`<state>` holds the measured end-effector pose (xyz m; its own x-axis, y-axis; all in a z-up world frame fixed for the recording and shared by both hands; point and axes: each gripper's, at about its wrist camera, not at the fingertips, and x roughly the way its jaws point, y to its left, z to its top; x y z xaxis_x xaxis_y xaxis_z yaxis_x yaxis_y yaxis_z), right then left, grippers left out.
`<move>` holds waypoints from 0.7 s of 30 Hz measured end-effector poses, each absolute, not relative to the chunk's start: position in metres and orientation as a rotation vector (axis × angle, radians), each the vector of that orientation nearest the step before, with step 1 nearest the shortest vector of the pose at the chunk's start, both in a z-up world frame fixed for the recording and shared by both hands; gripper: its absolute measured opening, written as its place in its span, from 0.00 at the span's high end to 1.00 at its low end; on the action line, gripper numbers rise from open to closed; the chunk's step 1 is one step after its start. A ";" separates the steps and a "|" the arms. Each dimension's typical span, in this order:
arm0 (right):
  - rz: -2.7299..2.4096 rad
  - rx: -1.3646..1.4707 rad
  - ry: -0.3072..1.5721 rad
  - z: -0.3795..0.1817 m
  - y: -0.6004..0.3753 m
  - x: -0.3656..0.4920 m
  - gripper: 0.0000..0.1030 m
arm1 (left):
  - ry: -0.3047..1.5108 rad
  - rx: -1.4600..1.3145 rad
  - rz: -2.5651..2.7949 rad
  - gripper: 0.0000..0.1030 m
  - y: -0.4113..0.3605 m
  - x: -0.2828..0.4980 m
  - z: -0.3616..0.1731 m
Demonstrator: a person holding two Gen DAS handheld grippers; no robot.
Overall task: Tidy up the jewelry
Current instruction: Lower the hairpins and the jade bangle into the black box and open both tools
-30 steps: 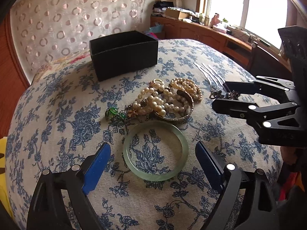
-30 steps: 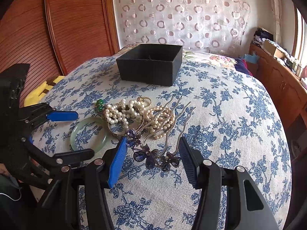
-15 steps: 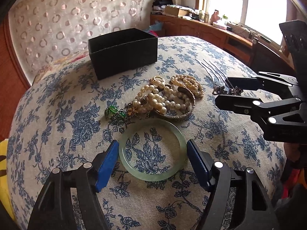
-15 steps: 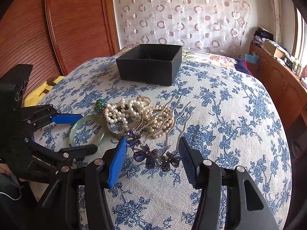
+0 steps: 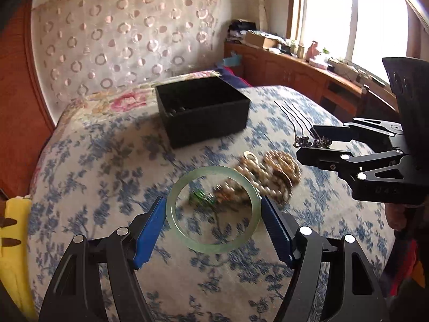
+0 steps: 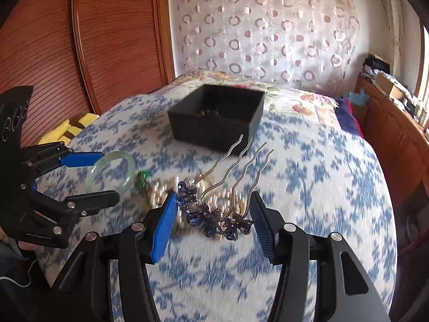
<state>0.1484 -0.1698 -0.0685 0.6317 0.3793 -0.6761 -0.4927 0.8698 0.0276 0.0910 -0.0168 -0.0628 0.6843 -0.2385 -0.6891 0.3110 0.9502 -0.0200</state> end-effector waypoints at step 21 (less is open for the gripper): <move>0.531 -0.182 0.726 -0.049 -0.130 0.271 0.44 | 0.683 0.104 -0.227 0.33 0.005 0.151 -0.031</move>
<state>0.2711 -0.1304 -0.0488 0.6233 0.3980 -0.6731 -0.5213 0.8531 0.0217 0.1515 0.0051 -0.0309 0.7523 -0.1736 -0.6356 0.2416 0.9701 0.0209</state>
